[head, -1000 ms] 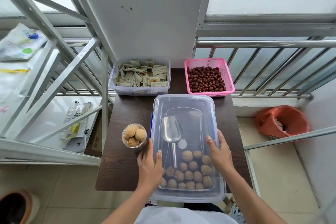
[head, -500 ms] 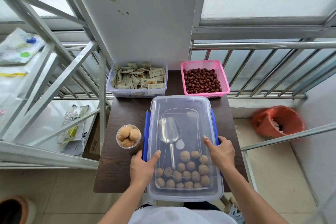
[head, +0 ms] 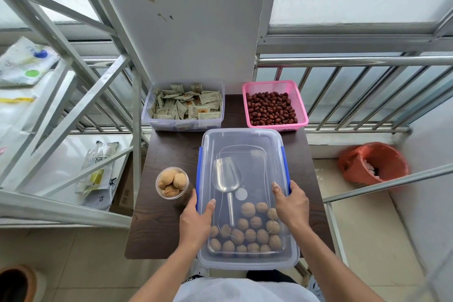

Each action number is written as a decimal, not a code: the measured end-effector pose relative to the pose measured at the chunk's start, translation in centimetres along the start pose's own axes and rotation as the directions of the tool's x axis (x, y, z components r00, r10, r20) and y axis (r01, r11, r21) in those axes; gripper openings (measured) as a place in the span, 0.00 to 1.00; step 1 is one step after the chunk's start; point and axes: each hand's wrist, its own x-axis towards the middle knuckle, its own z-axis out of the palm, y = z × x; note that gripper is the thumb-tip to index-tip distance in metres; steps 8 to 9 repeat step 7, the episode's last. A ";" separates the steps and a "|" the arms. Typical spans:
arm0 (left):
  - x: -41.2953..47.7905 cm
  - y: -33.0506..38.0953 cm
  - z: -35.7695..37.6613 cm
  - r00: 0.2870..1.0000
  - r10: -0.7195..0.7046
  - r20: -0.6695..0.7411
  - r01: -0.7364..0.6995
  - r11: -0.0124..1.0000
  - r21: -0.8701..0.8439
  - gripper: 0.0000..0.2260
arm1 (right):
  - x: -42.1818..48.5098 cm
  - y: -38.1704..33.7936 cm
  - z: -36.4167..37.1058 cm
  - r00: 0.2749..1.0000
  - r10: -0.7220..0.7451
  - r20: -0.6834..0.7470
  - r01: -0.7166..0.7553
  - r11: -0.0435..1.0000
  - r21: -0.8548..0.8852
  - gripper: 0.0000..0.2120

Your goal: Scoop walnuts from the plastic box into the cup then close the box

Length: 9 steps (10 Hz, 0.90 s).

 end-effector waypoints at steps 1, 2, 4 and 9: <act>-0.2 0.0 0.3 1.000 0.001 -0.018 -0.001 1.000 0.001 0.33 | 0.0 0.3 0.4 1.000 0.003 -0.026 -0.003 1.000 -0.026 0.24; -0.2 0.0 0.4 1.000 0.004 -0.031 -0.004 1.000 0.011 0.33 | -0.1 0.0 0.5 0.999 0.023 -0.030 -0.025 0.999 -0.045 0.29; -0.2 -0.2 0.4 1.000 0.010 -0.026 -0.009 1.000 0.007 0.33 | 0.0 0.1 0.4 1.000 0.025 -0.016 -0.025 0.999 -0.023 0.27; 0.4 1.5 0.0 0.998 0.053 -0.031 -0.052 0.998 0.038 0.31 | 0.2 -4.9 -2.8 0.996 -0.076 -0.053 0.081 0.990 0.114 0.27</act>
